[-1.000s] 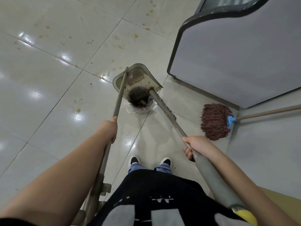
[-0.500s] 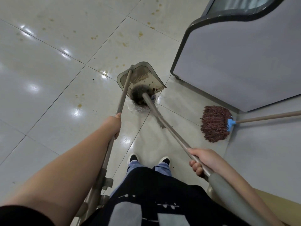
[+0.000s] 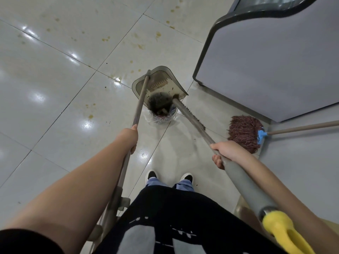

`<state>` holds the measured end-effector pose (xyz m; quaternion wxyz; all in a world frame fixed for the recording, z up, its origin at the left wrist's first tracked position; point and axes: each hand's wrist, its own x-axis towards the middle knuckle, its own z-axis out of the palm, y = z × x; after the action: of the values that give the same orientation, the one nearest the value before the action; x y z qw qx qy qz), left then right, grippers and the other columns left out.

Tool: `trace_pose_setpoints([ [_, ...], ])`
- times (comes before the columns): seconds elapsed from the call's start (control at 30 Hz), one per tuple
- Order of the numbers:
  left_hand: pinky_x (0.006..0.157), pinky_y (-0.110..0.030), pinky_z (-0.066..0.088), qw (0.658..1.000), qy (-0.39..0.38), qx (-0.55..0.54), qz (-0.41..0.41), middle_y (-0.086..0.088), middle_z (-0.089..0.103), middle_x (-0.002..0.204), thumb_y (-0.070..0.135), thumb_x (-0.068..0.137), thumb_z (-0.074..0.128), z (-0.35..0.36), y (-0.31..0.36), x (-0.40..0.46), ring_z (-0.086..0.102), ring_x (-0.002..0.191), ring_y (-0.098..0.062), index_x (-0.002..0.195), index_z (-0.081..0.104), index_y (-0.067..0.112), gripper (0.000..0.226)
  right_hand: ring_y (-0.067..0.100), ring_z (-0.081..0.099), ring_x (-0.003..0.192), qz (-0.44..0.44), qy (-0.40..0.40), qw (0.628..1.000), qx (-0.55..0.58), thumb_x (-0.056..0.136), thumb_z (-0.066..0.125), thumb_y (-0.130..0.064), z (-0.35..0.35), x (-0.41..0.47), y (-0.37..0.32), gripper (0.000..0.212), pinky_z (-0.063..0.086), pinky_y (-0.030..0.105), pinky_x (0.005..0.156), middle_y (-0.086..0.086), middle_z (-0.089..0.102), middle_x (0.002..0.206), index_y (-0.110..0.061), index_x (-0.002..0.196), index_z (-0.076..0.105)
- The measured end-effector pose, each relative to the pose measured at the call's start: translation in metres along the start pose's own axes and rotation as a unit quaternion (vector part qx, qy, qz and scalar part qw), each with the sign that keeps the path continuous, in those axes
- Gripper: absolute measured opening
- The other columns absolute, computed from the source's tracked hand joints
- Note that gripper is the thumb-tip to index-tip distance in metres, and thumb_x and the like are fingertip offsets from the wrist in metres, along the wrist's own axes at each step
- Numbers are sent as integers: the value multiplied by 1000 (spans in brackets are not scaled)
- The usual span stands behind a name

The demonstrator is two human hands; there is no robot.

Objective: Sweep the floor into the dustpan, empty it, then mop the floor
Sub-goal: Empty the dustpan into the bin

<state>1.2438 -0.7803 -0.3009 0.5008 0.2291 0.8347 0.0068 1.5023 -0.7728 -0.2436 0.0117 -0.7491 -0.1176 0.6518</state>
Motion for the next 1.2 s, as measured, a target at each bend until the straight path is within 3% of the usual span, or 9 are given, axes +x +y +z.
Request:
trace_pose_setpoints([
  [0.13, 89, -44, 49, 1000, -9, 11, 2, -4, 35, 19, 43, 100, 23, 2, -2, 0, 43, 46, -27, 97, 60, -8, 63, 9, 28, 13, 13, -34, 997, -61, 100, 39, -13, 21, 8, -3, 29, 28, 4, 28, 5, 30, 60, -6, 72, 35],
  [0.17, 87, -43, 50, 1000, -9, 11, 4, -4, 35, 19, 43, 100, 23, 2, -3, 0, 42, 45, -27, 98, 60, -7, 62, 9, 29, 14, 13, -41, 996, -72, 100, 40, -13, 23, 8, -1, 28, 28, 5, 28, 6, 31, 59, -6, 73, 36],
  [0.37, 78, -40, 53, 999, -12, 26, 22, -2, 34, 18, 41, 101, 24, -3, -2, 1, 41, 46, -27, 83, 58, -11, 65, 5, 29, 17, 41, -50, 997, -32, 99, 44, -23, 6, -11, 26, 36, 24, 6, 24, 3, 38, 33, -5, 69, 39],
  [0.47, 82, -37, 49, 999, 0, 34, 17, -4, 36, 19, 42, 100, 22, -3, -2, 1, 42, 45, -26, 55, 43, -1, 66, 5, 30, 17, 7, -28, 999, 13, 100, 44, -19, -2, -24, 37, 26, 26, 5, 26, 6, 39, 41, -7, 76, 42],
  [0.63, 80, -38, 47, 1000, 1, 27, 16, -4, 36, 19, 42, 101, 21, -2, -4, 1, 42, 46, -27, 55, 42, 2, 64, 5, 29, 16, -5, -1, 998, 59, 100, 41, -19, -16, -23, 25, 29, 26, 4, 27, 7, 33, 60, -6, 75, 37],
  [0.73, 84, -39, 48, 1000, 2, 15, 12, -4, 36, 20, 43, 101, 21, 1, -5, 0, 42, 45, -26, 56, 42, 2, 64, 7, 29, 14, -11, 22, 1000, 4, 100, 40, -17, -13, -8, 7, 31, 28, 5, 27, 7, 32, 59, -6, 71, 37],
  [0.8, 76, -36, 46, 1000, 4, 19, 8, -5, 37, 20, 43, 101, 20, 3, -3, -1, 43, 44, -26, 58, 43, 2, 63, 8, 29, 13, -23, 32, 998, -55, 99, 41, -14, -6, 3, -4, 32, 29, 6, 27, 8, 32, 59, -5, 68, 37],
  [1.0, 84, -36, 46, 999, -2, 31, -16, -6, 36, 19, 44, 100, 19, 4, 0, -3, 43, 46, -27, 56, 42, 1, 65, 9, 32, 14, -9, -9, 992, -129, 99, 42, -13, 21, 16, -13, 27, 30, 7, 28, 8, 35, 61, -5, 73, 38],
  [1.2, 79, -37, 47, 1000, -1, 5, 4, -3, 36, 19, 43, 101, 21, -1, -2, -2, 41, 44, -27, 56, 42, 1, 64, 5, 29, 17, 22, -28, 997, -65, 100, 43, -21, 2, -8, 12, 28, 25, 5, 26, 6, 34, 58, -5, 77, 42],
])
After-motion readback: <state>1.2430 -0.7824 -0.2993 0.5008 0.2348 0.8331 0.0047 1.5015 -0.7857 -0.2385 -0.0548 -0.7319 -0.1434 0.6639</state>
